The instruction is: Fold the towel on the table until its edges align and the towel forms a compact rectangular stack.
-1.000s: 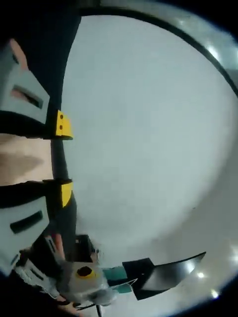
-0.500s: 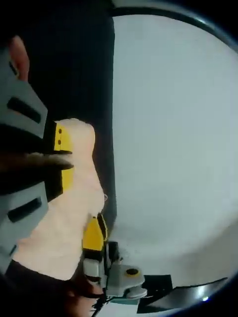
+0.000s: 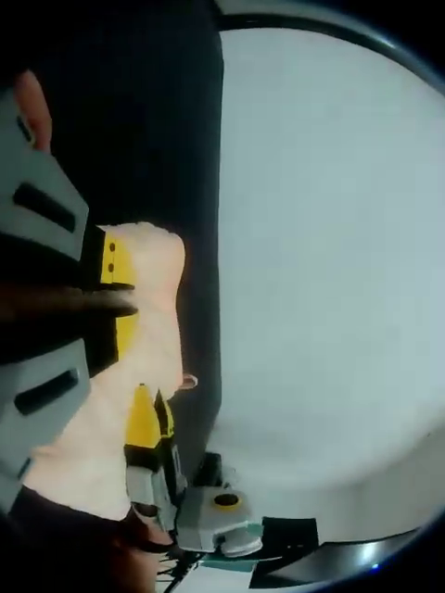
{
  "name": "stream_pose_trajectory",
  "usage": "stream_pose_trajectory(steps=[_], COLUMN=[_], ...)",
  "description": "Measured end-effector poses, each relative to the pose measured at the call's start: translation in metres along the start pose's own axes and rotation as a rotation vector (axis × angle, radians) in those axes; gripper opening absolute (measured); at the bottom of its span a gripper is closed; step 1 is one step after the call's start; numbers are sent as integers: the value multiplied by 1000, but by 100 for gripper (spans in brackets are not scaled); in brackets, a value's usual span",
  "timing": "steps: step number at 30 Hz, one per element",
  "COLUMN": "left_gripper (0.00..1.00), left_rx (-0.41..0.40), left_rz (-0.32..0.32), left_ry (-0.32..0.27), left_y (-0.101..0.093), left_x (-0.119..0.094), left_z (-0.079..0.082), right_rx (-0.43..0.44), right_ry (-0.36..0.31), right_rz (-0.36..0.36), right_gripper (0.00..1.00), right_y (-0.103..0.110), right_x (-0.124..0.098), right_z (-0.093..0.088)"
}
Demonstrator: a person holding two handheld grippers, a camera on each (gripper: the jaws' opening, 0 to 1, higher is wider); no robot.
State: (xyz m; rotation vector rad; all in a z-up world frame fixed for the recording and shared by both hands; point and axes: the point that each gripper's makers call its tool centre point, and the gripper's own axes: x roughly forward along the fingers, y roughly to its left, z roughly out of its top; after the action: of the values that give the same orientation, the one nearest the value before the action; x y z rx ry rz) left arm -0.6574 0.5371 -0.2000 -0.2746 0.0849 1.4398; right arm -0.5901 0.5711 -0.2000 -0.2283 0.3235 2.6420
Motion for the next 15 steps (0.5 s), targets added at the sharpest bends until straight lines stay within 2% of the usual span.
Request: stream_pose_trajectory(steps=[2, 4, 5, 6, 7, 8, 9, 10, 11, 12, 13, 15], left_gripper=[10, 11, 12, 13, 14, 19, 25, 30, 33, 30, 25, 26], left_rx=[-3, 19, 31, 35, 58, 68, 143, 228, 302, 328, 327, 281], left_rz=[-3, -15, -23, -28, -38, -39, -62, -82, -86, -105, -157, -198], left_ry=[-6, -21, -34, -43, -61, -67, -108, -114, -125, -127, -118, -102], left_y=[-3, -1, 0, 0, -2, -1, -2, -7, -8, -13, -21, -24], left_x=[-4, 0, 1, -1, -4, -10, -17, -28, -40, -52, -62, -67], left_z=[-1, 2, 5, 8, 13, 17, 30, 37, 42, 43, 39, 33], right_rx=[27, -66, -122, -139, -139, -83, -12, 25, 46, 34, -10, -68], right_ry=[11, 8, -4, -28, -40, -41, -50, -50, -47, -42, -45, -19], right_rz=[-10, -19, -19, -36, -44, -51, -62, -62, -38, -10, 10, 15], right_gripper=[17, 17, 18, 20, 20, 19, 18, 18, 18, 19, 21, 25], right_y=[-2, 5, 0, -9, -6, 0, 6, 16, 23, 35, 47, 60], right_x=[1, -7, -6, -5, -13, -23, -38, -57, -64, -71, -78, -86], right_z=[1, 2, 8, 16, 22, 28, 31, 32, 36, 38, 37, 26])
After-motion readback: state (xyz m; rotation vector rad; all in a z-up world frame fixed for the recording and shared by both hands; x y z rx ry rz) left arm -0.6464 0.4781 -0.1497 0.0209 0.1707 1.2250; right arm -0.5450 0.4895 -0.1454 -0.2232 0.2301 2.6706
